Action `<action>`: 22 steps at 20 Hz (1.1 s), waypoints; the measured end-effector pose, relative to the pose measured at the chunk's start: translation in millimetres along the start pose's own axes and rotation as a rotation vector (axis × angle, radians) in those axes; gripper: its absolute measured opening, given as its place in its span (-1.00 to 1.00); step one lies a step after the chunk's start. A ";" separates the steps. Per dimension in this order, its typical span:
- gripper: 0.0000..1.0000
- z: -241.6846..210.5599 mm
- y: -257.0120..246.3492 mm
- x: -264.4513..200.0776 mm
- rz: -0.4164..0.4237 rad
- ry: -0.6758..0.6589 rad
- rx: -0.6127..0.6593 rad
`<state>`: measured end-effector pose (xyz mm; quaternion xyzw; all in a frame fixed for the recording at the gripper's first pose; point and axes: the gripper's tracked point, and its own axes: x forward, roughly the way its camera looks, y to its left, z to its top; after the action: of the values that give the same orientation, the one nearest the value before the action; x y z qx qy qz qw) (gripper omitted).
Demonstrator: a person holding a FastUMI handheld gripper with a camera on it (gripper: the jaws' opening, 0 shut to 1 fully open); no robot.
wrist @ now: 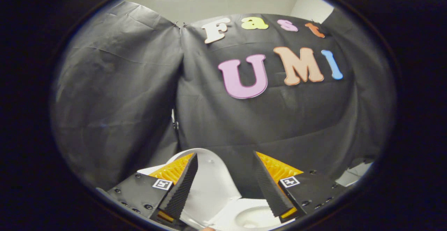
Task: Open the toilet lid.
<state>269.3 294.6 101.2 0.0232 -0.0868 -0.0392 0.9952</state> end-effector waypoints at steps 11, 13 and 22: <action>0.91 23.5 -129.6 -66.6 -0.031 -0.057 -0.032; 0.91 21.0 -154.6 -79.8 -0.063 -0.049 -0.076; 0.95 -3.7 -215.4 -126.0 0.003 -0.001 -0.214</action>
<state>130.3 90.6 64.6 -0.0836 -0.0826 -0.0469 0.9920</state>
